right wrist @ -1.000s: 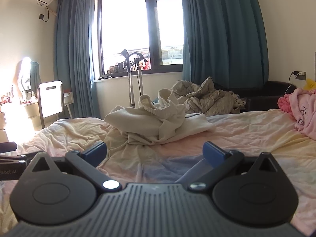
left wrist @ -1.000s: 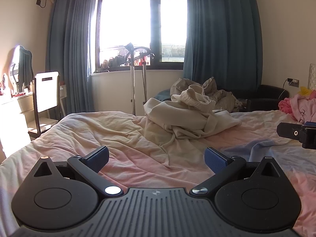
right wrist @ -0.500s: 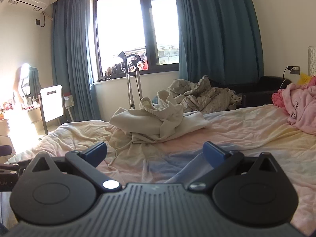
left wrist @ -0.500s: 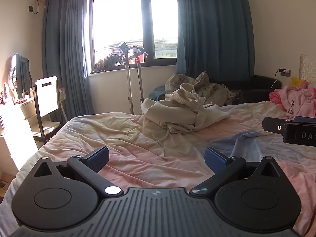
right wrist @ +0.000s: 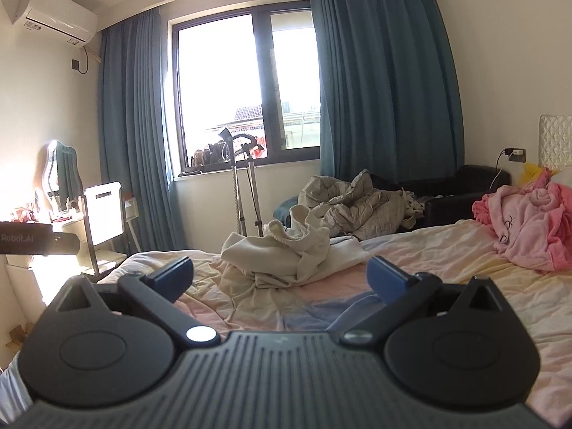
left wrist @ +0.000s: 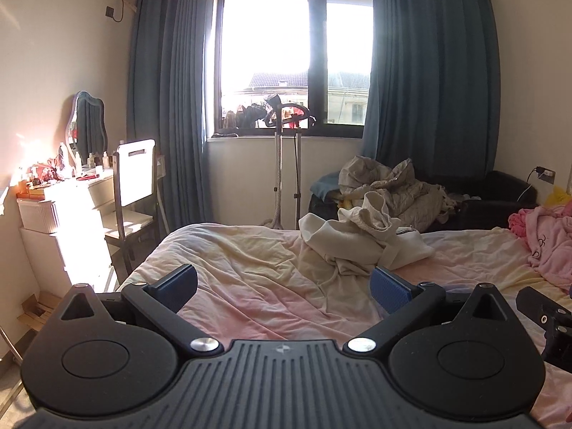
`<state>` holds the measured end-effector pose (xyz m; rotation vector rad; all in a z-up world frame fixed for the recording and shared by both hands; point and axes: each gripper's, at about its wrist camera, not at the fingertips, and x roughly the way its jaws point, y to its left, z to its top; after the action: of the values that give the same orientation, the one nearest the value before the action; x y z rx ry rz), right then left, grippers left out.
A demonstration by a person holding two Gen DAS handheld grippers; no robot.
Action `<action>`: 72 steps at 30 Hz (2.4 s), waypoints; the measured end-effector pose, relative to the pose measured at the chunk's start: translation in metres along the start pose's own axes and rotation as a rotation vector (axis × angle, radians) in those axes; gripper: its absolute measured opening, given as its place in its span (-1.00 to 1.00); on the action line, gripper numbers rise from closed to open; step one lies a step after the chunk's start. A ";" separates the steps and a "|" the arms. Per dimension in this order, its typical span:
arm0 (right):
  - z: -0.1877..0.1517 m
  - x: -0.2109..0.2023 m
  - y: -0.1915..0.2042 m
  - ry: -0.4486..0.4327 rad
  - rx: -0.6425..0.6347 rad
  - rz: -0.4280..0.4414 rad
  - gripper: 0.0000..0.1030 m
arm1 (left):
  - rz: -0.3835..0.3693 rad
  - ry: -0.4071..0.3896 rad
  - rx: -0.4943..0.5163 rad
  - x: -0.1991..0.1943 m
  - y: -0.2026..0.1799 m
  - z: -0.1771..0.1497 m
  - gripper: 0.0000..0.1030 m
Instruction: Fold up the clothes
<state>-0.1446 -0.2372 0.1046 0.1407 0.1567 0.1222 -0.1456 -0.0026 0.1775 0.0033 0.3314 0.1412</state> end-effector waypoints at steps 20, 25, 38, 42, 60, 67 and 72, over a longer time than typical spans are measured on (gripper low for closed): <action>0.086 -0.035 0.037 -0.080 -0.028 -0.035 1.00 | 0.031 0.003 -0.154 -0.054 0.054 0.073 1.00; 0.104 -0.033 0.046 -0.091 -0.039 -0.026 1.00 | 0.054 -0.024 -0.140 -0.048 0.051 0.095 1.00; 0.105 0.038 0.036 -0.110 -0.046 -0.032 1.00 | 0.057 -0.077 -0.122 0.051 0.012 0.114 1.00; 0.087 0.069 0.025 -0.122 -0.008 -0.029 1.00 | 0.015 -0.066 -0.107 0.107 -0.005 0.098 1.00; -0.039 0.173 -0.061 -0.080 -0.052 -0.114 1.00 | -0.097 0.042 -0.035 0.327 -0.081 0.039 0.98; -0.060 0.207 -0.093 -0.020 0.006 -0.159 1.00 | -0.137 0.101 -0.072 0.405 -0.107 0.034 0.88; -0.070 0.227 -0.111 0.039 0.086 -0.140 1.00 | -0.136 0.154 -0.186 0.470 -0.120 0.031 0.77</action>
<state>0.0784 -0.3076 -0.0136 0.2128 0.2106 -0.0217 0.3210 -0.0558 0.0516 -0.2149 0.4700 0.0366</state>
